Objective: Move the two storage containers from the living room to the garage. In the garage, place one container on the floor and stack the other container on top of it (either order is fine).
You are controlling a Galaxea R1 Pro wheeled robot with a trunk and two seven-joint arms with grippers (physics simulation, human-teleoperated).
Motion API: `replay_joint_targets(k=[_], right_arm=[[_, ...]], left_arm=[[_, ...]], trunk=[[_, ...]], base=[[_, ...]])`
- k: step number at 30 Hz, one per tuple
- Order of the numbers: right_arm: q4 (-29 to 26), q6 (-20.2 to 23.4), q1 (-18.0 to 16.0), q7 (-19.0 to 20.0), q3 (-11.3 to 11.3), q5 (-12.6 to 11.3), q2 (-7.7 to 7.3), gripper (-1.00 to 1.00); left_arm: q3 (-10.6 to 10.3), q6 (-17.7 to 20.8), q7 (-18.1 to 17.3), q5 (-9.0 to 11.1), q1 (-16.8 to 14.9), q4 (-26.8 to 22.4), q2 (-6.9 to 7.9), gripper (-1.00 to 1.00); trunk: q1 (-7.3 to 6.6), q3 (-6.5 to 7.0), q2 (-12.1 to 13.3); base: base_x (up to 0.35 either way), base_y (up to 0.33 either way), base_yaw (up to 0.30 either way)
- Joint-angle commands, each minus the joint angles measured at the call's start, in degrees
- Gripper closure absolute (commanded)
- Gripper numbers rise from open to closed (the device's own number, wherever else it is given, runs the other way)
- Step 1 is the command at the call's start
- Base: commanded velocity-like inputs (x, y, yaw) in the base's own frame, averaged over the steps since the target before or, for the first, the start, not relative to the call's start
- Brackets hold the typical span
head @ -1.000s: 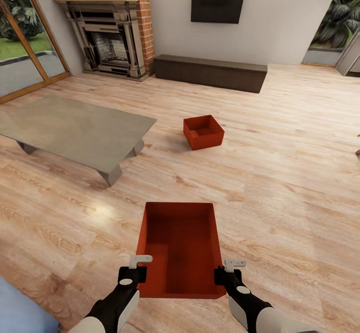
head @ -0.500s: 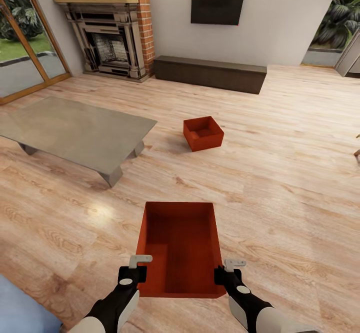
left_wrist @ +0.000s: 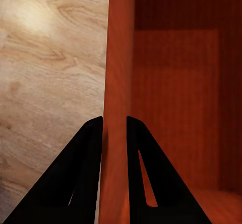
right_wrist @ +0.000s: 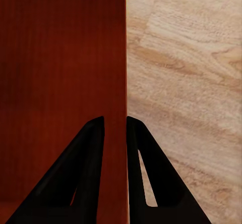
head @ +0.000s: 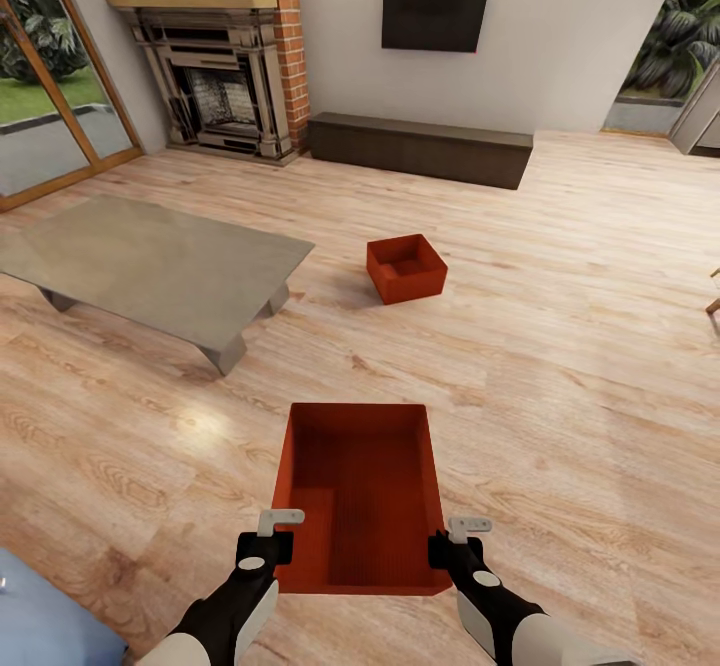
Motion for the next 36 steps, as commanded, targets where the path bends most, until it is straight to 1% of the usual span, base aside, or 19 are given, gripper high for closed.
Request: replay_joint_targets(k=[1, 10, 36], right_arm=[[0.1, -0.2, 0.0, 0.0, -0.3, -0.6, 0.02, 1.0], [0.1, -0.2, 0.0, -0.2, -0.3, -0.6, 0.07, 1.0], [0.1, -0.3, 0.0, -0.3, -0.3, -0.6, -0.01, 1.0]], left_arm=[[0.1, 0.3, 0.7, 4.4, -0.1, -0.3, 0.05, 1.0], [0.1, 0.3, 0.7, 4.4, -0.1, -0.3, 0.06, 1.0], [0.1, 0.2, 0.7, 4.4, -0.1, -0.4, 0.06, 1.0]], trunk=[[0.0, -0.04, 0.0], [0.0, 0.14, 0.0], [0.0, 2.53, 0.0]], base=[[0.0, 0.0, 0.0], [0.0, 0.0, 0.0], [0.0, 0.0, 0.0]])
